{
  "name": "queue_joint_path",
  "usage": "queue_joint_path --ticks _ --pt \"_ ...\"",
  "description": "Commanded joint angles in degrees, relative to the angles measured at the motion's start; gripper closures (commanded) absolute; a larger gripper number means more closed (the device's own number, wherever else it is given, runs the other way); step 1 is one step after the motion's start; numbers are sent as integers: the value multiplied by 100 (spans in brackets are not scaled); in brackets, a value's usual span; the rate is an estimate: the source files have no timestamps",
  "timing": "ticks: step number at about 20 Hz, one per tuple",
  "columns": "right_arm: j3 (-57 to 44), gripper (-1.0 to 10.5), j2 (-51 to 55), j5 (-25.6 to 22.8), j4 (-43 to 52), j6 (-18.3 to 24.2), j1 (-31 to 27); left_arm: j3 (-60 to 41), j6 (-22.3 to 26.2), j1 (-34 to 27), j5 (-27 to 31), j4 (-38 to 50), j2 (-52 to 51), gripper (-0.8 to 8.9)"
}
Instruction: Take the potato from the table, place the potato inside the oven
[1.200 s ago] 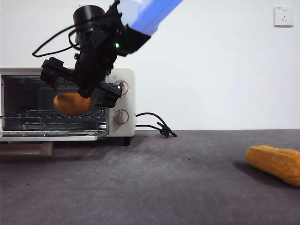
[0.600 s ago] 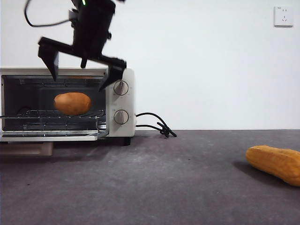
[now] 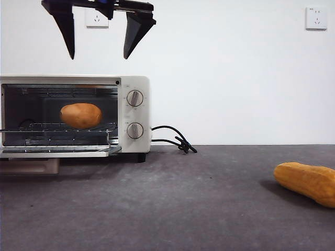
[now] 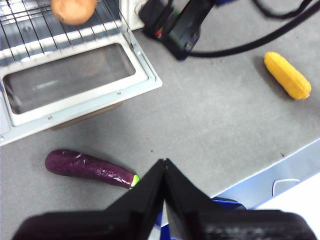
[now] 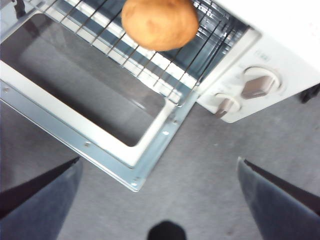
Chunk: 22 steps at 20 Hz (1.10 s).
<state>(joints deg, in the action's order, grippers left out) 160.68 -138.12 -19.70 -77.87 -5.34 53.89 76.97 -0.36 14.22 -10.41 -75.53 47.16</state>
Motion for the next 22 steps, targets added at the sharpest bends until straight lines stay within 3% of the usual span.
queue_joint_path --ticks 1,4,7,9,10,13,15,18,22 --pt "-50 410 179 -11 -136 391 28 26 98 11 17 15 39 818" --pt "-702 544 772 -70 -144 413 92 26 98 11 70 20 138 818" --pt "-2671 765 1991 -129 -142 400 83 26 98 9 616 20 249 818" --pt "-4175 825 2785 -313 50 385 13 26 107 7 953 81 350 819" --pt "-5025 824 3265 -286 597 452 -42 26 186 7 1104 151 407 819" --pt "-7584 825 4846 717 2549 896 -258 26 369 -118 1241 319 627 820" --pt "-8970 825 5779 881 3283 1062 -435 26 420 -378 1239 411 811 821" --pt "-10282 824 6881 883 3508 1296 -876 26 459 -957 741 761 1051 821" --pt "-11014 824 8048 946 3412 1132 -1384 -210 433 -1742 -192 1414 1268 821"
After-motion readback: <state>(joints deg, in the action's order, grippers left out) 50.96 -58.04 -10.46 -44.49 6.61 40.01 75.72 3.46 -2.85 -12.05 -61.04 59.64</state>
